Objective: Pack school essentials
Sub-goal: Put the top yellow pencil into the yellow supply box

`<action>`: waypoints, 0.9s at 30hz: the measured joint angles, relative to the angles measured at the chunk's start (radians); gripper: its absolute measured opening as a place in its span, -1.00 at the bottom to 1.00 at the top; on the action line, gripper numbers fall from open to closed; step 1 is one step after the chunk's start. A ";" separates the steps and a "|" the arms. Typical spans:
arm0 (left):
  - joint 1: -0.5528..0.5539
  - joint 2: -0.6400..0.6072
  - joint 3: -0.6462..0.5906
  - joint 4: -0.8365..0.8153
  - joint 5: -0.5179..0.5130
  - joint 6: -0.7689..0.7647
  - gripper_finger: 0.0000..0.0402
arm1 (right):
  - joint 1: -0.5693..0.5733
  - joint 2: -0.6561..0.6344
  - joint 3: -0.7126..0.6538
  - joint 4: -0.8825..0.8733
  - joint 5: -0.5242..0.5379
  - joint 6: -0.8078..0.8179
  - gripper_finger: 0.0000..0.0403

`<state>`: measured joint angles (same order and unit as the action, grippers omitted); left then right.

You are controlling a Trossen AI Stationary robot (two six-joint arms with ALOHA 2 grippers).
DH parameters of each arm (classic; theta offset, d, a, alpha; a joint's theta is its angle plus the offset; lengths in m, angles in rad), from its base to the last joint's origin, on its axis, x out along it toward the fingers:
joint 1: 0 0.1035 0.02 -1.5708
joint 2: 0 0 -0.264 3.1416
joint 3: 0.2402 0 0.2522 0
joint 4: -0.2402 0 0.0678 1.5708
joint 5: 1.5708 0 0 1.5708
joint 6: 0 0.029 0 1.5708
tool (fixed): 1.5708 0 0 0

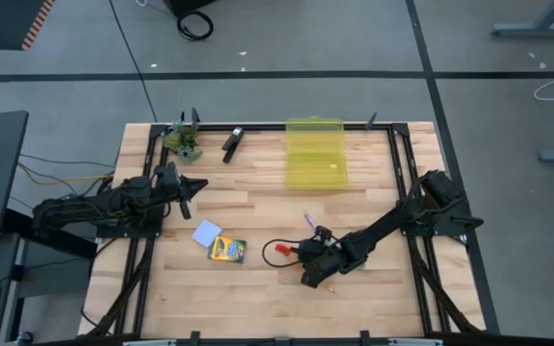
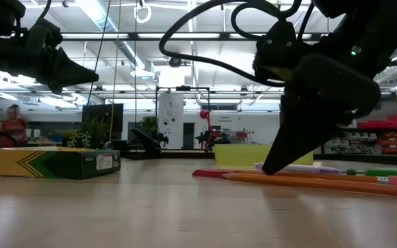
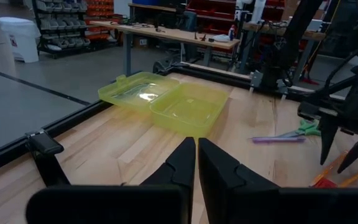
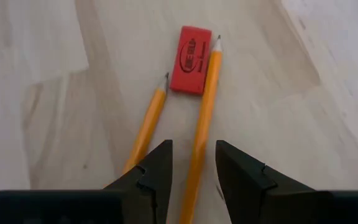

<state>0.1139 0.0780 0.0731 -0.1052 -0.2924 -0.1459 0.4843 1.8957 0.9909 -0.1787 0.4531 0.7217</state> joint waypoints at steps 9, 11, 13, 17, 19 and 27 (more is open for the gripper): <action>0.000 0.000 0.000 0.000 0.000 0.000 -0.82 | -0.013 0.031 0.002 0.038 0.035 -0.007 -0.47; 0.000 0.000 0.000 0.000 0.000 0.000 -0.83 | -0.021 0.031 0.002 0.039 0.032 -0.007 -0.55; 0.000 0.000 0.000 0.000 0.000 0.000 -0.84 | -0.025 0.031 0.002 0.038 0.032 -0.008 -0.64; 0.000 0.000 0.000 0.000 0.000 0.000 -0.87 | -0.035 0.031 0.002 0.036 0.017 -0.009 -0.81; 0.000 0.000 0.000 0.000 0.000 0.000 -0.87 | -0.036 0.031 0.002 0.035 0.017 -0.004 -0.85; 0.000 0.000 0.000 0.000 0.000 0.000 -0.82 | -0.036 0.031 0.002 0.033 0.018 0.023 -0.86</action>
<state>0.1139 0.0783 0.0731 -0.1047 -0.2920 -0.1459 0.4480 1.9270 0.9928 -0.1459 0.4709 0.7452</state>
